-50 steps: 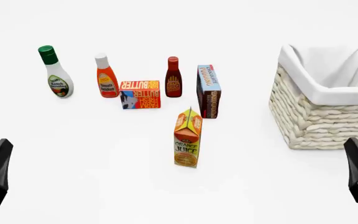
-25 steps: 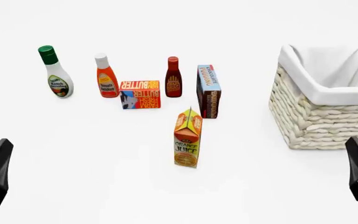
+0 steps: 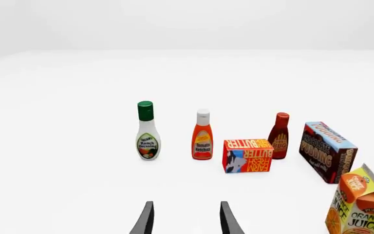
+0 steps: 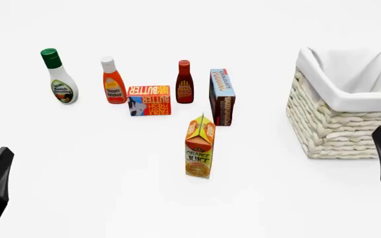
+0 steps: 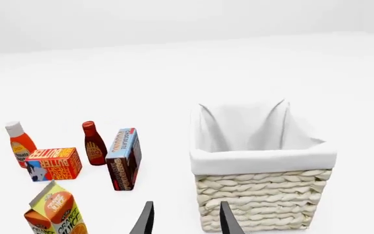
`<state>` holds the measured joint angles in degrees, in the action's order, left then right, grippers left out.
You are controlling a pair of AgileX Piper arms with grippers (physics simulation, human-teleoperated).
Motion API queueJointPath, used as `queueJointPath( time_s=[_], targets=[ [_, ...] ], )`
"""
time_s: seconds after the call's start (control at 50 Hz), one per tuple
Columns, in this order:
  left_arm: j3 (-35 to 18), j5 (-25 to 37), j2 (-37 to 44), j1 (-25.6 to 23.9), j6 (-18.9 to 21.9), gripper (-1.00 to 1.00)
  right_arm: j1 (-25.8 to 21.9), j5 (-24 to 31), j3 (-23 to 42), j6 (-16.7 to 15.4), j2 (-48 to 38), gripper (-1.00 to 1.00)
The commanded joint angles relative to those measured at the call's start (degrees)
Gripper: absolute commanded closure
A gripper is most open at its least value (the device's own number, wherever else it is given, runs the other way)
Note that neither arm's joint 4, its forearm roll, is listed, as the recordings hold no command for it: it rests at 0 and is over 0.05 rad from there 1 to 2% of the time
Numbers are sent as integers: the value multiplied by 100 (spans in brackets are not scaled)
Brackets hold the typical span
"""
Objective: Pick the orange juice and place it in the basket.
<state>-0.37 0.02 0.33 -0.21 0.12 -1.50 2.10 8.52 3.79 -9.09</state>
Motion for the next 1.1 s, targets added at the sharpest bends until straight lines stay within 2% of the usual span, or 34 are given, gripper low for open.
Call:
queueJointPath(
  time_s=[0.02, 0.1, 0.24, 0.44, 0.52, 0.56, 0.6, 0.66, 0.86, 1.1],
  targets=[
    [-5, 5, 0, 7, 1, -100, -289, 135, 503, 350, -657, -100],
    [-5, 1, 4, 10, 1, -100, -419, 349, 664, 615, -778, -100],
    [-4, -3, 7, 14, 1, -100, -517, 599, 958, 893, -1064, -100],
    [-4, -10, 13, 20, 2, -100, -926, 715, 1396, 1487, -1801, -100],
    [-4, -10, 14, 21, 2, -100, -951, 806, 1499, 1578, -1965, -100],
    [-3, -9, 12, 23, 3, -100, -1060, 766, 1478, 1808, -2027, -100],
    [-3, -9, 12, 21, 1, -100, -1141, 836, 1552, 1835, -2045, -100],
    [-3, -9, 12, 22, 2, -100, -1223, 795, 1527, 2106, -2269, -100],
    [-3, -9, 11, 23, 3, -100, -1596, 1008, 1913, 2420, -2833, -100],
    [-3, -9, 13, 21, 2, -100, -2083, 1472, 2745, 2836, -3586, -100]
  ],
)
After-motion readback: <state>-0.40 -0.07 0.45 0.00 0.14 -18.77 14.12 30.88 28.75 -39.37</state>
